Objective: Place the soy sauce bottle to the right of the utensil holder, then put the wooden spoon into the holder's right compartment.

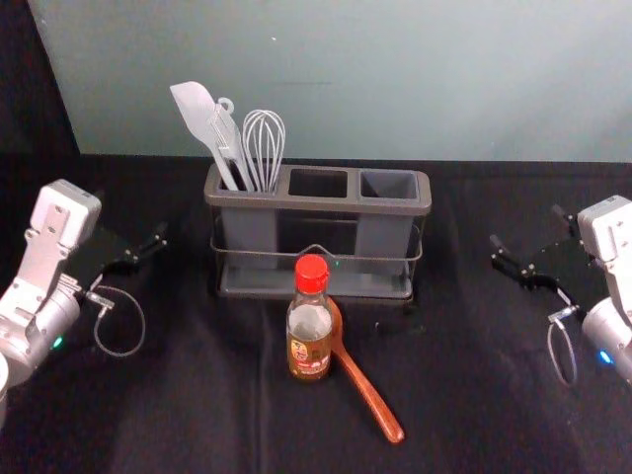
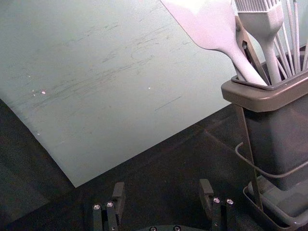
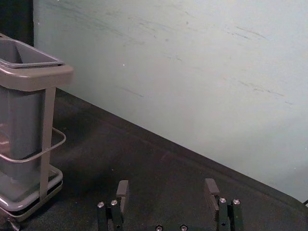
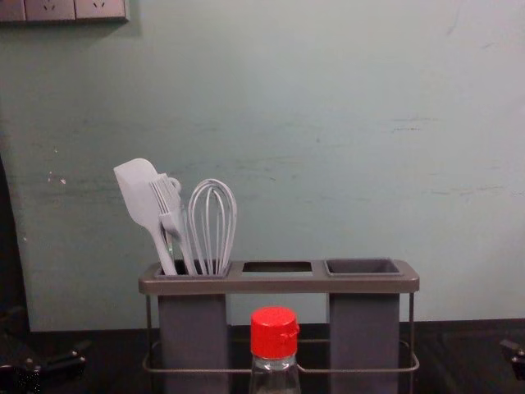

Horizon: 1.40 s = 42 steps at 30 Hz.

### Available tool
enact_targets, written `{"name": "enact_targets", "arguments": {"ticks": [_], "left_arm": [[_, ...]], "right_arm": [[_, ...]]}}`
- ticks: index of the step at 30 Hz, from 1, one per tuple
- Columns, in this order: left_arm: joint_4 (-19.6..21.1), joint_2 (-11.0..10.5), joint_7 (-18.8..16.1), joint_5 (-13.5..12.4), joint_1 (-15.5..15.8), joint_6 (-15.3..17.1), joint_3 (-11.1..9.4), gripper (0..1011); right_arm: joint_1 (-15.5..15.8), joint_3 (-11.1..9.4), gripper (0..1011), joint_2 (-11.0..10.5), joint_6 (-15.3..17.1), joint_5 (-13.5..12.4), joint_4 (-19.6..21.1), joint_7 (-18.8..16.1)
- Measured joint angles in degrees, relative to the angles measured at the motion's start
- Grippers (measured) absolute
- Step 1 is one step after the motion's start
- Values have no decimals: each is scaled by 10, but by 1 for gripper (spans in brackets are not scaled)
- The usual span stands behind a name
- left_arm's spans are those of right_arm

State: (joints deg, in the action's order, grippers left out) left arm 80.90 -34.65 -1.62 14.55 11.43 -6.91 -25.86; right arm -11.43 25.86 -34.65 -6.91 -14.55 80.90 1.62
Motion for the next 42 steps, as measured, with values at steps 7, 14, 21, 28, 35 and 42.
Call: {"name": "enact_targets", "arguments": {"ticks": [7, 14, 21, 28, 35, 42], "left_arm": [[0, 0, 0, 0, 0, 0, 0, 1005], [0, 0, 0, 0, 0, 0, 0, 1005], [0, 0, 0, 0, 0, 0, 0, 1005], [0, 0, 0, 0, 0, 0, 0, 1005], [0, 0, 0, 0, 0, 0, 0, 1005], [0, 0, 0, 0, 0, 0, 0, 1005]], "right_arm": [[0, 0, 1003, 0, 0, 0, 0, 0], [0, 0, 1003, 0, 0, 0, 0, 0], [0, 0, 1003, 0, 0, 0, 0, 0], [0, 0, 1003, 0, 0, 0, 0, 0], [0, 0, 1003, 0, 0, 0, 0, 0], [0, 0, 1003, 0, 0, 0, 0, 0]]}}
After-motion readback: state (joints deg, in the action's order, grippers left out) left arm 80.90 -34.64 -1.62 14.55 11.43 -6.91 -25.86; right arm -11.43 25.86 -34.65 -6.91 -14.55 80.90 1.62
